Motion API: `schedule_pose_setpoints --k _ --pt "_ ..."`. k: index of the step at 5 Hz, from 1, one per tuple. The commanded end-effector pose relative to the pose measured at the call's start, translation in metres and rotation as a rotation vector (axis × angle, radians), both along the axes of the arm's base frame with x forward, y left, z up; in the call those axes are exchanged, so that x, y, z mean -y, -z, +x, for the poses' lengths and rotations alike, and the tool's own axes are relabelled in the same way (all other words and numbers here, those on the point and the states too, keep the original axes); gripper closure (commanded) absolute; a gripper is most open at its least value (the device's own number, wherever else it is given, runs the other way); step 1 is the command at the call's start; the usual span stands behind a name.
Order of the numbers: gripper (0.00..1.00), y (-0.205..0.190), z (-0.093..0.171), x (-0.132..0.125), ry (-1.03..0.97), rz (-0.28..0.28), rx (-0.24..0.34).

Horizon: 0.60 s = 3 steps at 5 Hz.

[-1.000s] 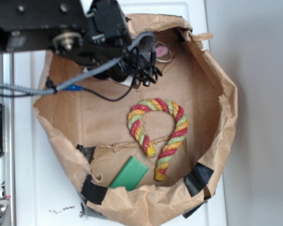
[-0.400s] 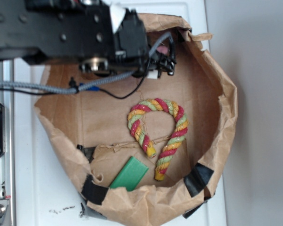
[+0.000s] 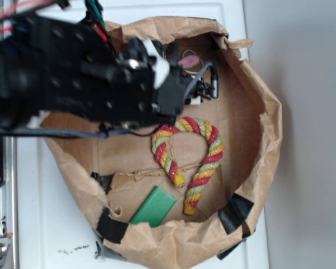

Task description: Grab the gray animal.

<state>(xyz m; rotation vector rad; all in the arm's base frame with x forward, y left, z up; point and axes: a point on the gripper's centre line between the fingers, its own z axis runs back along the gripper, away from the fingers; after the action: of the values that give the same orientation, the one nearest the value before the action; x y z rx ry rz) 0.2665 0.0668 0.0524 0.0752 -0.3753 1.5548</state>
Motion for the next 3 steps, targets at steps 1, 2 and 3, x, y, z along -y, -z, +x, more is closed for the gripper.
schedule_pose_setpoints --k 1,2,3 --pt "0.00 -0.004 0.011 -0.012 -0.129 0.061 0.064" --pt "0.00 -0.003 0.018 -0.016 -0.149 0.075 0.049" --pt "0.00 -0.012 0.016 -0.022 -0.104 0.061 0.028"
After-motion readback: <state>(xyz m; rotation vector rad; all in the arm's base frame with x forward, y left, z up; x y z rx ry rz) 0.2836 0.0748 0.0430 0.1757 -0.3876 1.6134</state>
